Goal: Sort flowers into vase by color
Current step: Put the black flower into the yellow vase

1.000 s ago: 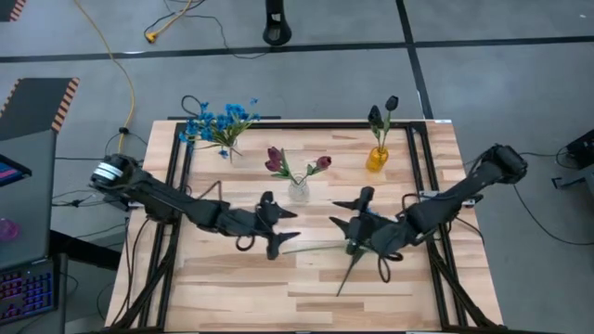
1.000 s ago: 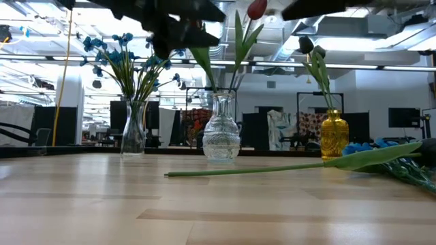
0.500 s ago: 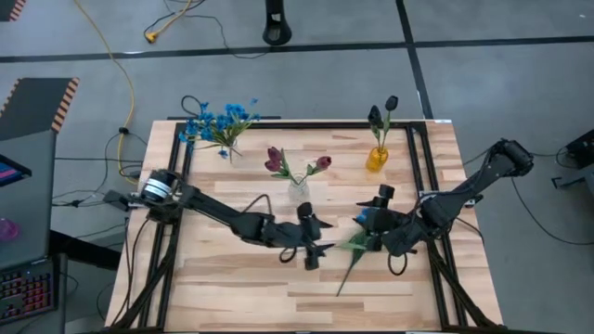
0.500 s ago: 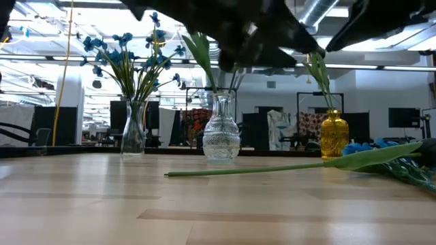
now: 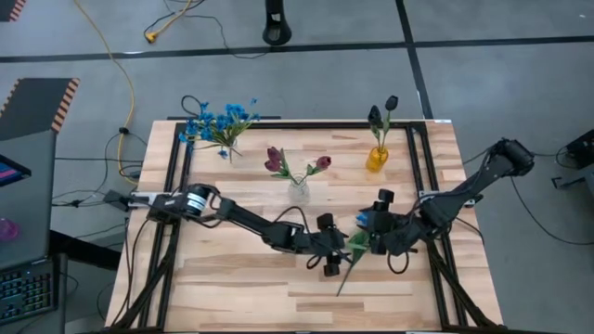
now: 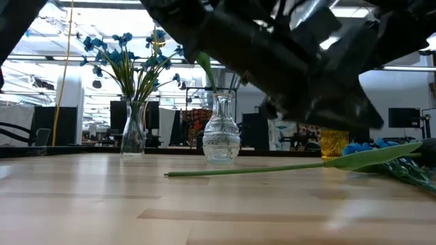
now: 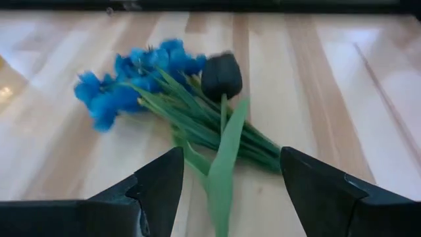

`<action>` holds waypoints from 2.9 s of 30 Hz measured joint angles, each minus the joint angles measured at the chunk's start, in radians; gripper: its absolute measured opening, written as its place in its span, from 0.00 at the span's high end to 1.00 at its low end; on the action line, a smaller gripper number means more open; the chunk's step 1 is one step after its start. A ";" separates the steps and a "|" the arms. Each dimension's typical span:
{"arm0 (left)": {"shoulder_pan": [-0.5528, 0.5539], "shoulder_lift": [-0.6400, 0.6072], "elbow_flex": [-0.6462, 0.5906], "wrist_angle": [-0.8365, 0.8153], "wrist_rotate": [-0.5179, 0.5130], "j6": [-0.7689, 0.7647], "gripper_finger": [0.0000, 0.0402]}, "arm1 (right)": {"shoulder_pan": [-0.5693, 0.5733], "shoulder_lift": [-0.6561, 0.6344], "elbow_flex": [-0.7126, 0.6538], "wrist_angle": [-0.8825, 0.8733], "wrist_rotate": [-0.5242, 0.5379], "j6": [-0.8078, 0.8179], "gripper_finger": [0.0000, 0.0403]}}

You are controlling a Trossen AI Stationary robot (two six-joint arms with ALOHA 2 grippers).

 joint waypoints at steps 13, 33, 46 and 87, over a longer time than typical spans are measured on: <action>0.014 0.082 0.013 -0.057 0.055 -0.119 0.57 | 0.000 0.041 0.001 0.024 -0.072 0.000 0.43; 0.045 0.073 0.011 -0.048 0.105 -0.173 0.95 | 0.058 -0.213 0.002 -0.122 -0.008 -0.025 0.57; 0.075 -0.094 0.010 -0.099 0.075 -0.036 0.96 | 0.047 -0.305 -0.078 -0.136 0.088 0.019 0.59; -0.020 -0.654 -0.559 0.237 -0.111 0.047 0.96 | 0.037 -0.633 -0.298 0.229 0.191 0.042 0.56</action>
